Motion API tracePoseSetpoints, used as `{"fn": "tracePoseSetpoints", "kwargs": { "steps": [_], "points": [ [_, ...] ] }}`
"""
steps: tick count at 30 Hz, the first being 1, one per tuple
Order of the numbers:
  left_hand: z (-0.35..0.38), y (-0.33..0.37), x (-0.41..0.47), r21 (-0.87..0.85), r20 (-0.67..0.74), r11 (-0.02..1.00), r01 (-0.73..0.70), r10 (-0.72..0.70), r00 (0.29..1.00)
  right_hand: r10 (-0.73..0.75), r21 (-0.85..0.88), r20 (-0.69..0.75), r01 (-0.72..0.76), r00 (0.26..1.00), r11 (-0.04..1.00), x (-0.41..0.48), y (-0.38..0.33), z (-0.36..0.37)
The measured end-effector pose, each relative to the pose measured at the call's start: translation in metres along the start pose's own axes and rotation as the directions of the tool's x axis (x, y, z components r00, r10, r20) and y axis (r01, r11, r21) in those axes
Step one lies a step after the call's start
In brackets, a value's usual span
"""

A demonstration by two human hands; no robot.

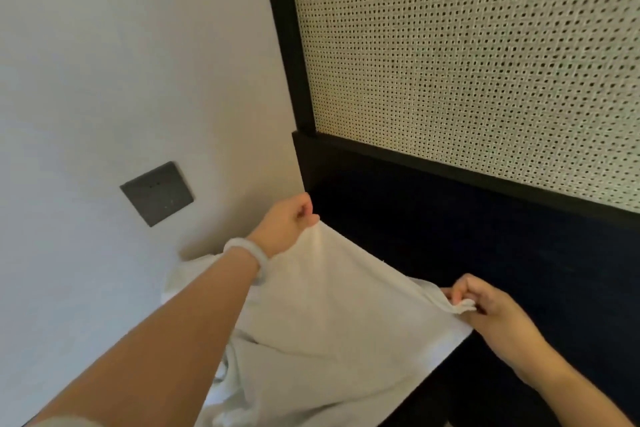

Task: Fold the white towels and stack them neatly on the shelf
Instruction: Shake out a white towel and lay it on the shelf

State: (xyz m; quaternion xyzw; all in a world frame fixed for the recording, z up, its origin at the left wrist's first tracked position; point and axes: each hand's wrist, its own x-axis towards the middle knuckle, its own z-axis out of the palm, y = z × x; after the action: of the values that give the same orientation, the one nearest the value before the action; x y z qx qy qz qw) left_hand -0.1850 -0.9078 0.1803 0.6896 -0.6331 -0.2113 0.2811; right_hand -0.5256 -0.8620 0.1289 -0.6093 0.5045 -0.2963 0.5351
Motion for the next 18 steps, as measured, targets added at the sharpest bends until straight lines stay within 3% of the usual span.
{"fn": "tracePoseSetpoints", "kwargs": {
  "steps": [4,6,9,18],
  "points": [
    [0.029,-0.019,0.036,0.203,0.088,0.979,-0.016,-0.002,0.996,0.051,0.039,-0.175,-0.044,0.983,0.998,0.02,0.011,0.006],
    [0.04,-0.036,0.038,0.344,0.2,0.939,0.015,-0.089,0.976,0.103,0.075,-0.222,-0.089,0.97,0.993,0.029,0.018,0.006],
    [0.049,-0.057,0.032,0.466,0.381,0.884,0.046,-0.247,0.891,0.135,0.148,-0.222,-0.103,0.966,0.984,0.034,0.025,0.006],
    [0.036,-0.07,0.034,0.397,0.619,0.918,0.004,-0.271,0.737,0.221,0.212,-0.183,-0.181,0.958,0.96,0.036,0.046,0.009]
  ]
}}
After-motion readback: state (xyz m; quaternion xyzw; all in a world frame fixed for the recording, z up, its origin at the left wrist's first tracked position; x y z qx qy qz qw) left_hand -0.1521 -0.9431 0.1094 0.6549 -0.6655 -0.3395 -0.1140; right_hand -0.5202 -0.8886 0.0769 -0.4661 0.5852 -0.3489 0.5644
